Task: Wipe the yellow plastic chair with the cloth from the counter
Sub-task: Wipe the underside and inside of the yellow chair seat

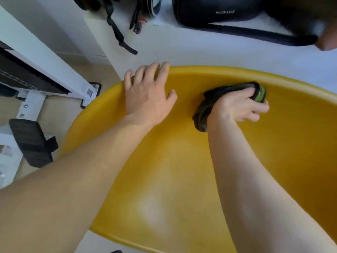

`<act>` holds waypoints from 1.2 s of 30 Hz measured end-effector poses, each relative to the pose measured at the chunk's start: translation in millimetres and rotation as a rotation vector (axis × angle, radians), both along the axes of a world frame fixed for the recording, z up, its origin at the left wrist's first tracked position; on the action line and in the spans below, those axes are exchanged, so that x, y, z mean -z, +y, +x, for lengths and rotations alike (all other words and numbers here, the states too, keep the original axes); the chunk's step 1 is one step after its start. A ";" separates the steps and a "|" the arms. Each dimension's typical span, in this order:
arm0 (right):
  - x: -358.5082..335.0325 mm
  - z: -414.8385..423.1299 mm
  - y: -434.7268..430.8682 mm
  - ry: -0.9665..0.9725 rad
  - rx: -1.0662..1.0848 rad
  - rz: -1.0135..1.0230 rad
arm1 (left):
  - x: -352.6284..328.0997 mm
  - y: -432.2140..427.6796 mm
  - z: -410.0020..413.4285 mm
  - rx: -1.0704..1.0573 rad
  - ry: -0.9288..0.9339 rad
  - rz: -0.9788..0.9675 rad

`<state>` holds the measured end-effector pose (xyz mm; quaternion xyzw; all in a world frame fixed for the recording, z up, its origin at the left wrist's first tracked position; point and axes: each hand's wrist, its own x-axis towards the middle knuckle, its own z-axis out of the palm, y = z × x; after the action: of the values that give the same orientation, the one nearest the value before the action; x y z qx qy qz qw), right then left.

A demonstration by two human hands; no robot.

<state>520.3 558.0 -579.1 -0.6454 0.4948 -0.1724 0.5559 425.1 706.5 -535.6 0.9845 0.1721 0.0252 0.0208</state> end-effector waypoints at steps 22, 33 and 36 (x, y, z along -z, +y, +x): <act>42.0 19.4 -78.3 -0.881 -1.431 -1.780 | 8.9 -55.4 37.5 0.111 -0.065 0.131; 43.1 -13.8 -254.7 -0.295 -1.917 -1.670 | 19.7 -101.0 3.1 0.199 -0.093 0.018; -9.0 -18.3 -174.4 -0.383 -1.711 -1.238 | 23.0 -139.7 -15.2 0.010 -0.014 -0.296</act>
<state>502.0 383.6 -570.0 -0.9093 -0.3905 -0.0449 0.1364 410.0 566.8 -558.6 0.9714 0.1689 0.0063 0.1669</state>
